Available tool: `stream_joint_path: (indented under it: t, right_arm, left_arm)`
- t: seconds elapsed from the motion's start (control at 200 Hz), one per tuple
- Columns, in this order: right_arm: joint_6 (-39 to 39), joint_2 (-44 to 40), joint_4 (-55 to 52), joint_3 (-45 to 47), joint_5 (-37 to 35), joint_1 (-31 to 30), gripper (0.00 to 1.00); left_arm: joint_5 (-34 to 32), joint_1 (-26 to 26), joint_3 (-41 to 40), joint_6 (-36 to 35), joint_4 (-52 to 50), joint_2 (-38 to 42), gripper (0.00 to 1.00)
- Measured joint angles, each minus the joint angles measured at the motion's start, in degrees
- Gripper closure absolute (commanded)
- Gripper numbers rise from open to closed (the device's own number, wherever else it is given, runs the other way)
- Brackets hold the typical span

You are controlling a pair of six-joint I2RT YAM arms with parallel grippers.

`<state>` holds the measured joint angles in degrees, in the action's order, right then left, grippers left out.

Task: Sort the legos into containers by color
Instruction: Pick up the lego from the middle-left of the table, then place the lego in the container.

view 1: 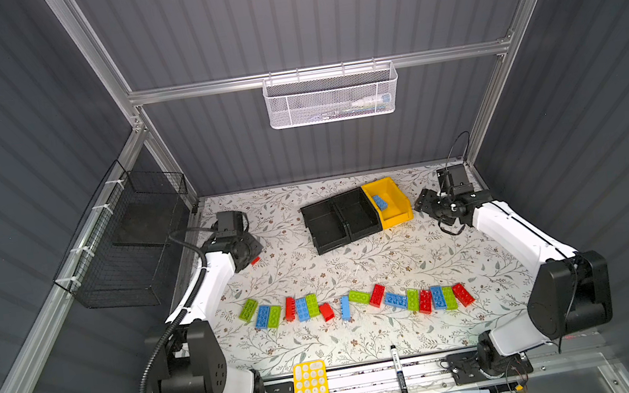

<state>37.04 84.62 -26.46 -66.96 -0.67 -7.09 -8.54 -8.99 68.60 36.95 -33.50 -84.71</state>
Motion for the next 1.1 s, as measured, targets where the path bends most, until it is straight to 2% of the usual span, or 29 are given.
stream_joint_path:
  t: [0.21,0.425,0.755,1.101]
  right_arm:
    - [0.02,-2.19,-1.25,5.35,-0.55,0.37,0.26]
    - [0.0,-5.9,-2.38,9.03,-0.7,0.48,0.26]
    - [0.02,-9.22,-3.93,11.56,-1.03,0.59,0.25]
    - [0.46,-8.13,-3.63,11.89,-0.68,0.59,0.25]
  left_arm:
    - [-7.17,-13.4,19.69,-7.28,-1.22,-10.54,0.74]
    - [-8.61,-20.81,32.87,-10.51,-1.62,-24.2,0.75]
    - [-5.22,-21.77,36.65,-9.18,-1.53,-38.53,0.73]
    - [-2.69,-21.73,44.92,-7.8,-0.96,-44.83,0.72]
